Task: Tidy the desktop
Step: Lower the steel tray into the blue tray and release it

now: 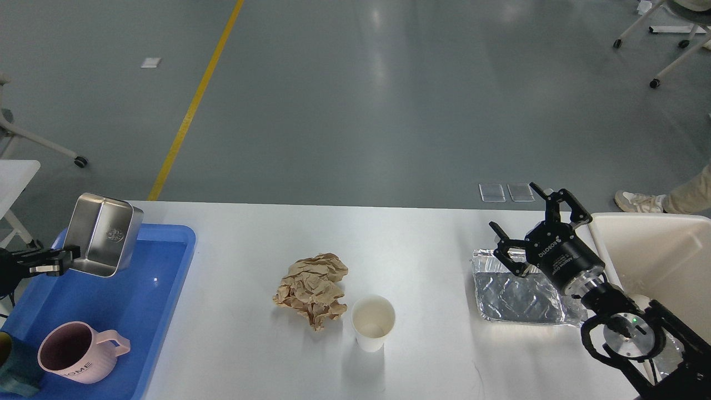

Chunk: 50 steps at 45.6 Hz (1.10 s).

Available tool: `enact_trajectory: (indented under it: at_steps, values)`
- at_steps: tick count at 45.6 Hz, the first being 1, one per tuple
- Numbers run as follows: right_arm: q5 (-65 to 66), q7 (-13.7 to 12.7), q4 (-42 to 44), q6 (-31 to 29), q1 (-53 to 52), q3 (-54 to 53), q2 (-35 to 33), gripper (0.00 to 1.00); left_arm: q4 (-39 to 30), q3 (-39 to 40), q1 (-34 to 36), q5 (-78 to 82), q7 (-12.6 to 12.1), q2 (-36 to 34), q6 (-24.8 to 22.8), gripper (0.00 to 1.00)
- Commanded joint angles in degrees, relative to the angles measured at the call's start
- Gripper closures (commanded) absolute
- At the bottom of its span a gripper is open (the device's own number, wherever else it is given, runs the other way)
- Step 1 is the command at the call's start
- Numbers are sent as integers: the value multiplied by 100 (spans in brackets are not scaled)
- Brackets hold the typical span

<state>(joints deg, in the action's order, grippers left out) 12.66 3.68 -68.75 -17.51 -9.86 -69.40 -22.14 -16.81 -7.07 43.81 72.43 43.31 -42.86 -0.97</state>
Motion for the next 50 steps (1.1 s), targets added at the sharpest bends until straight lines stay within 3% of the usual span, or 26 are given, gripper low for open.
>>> enact_trajectory:
  at_steps: [1,27,35,43,46,50]
  values:
    - [0,-7,2,2,-7,-3,16,0,397,-128,-136,-53,2,181,105,100]
    - [0,1,-42,2,11,-3,43,0,802,-181,-681,-27,2,515,264,100]
    - [9,1,-42,2,11,-3,34,0,820,-699,-663,-71,2,823,264,99]
    - [0,-7,-42,2,19,-12,-19,0,837,-726,-637,-71,2,929,264,99]
    - [0,1,-42,2,19,-21,-19,0,837,-709,-611,-79,11,920,255,96]
    - [0,1,-42,2,19,-30,-10,0,837,-691,-602,-246,11,885,238,84]
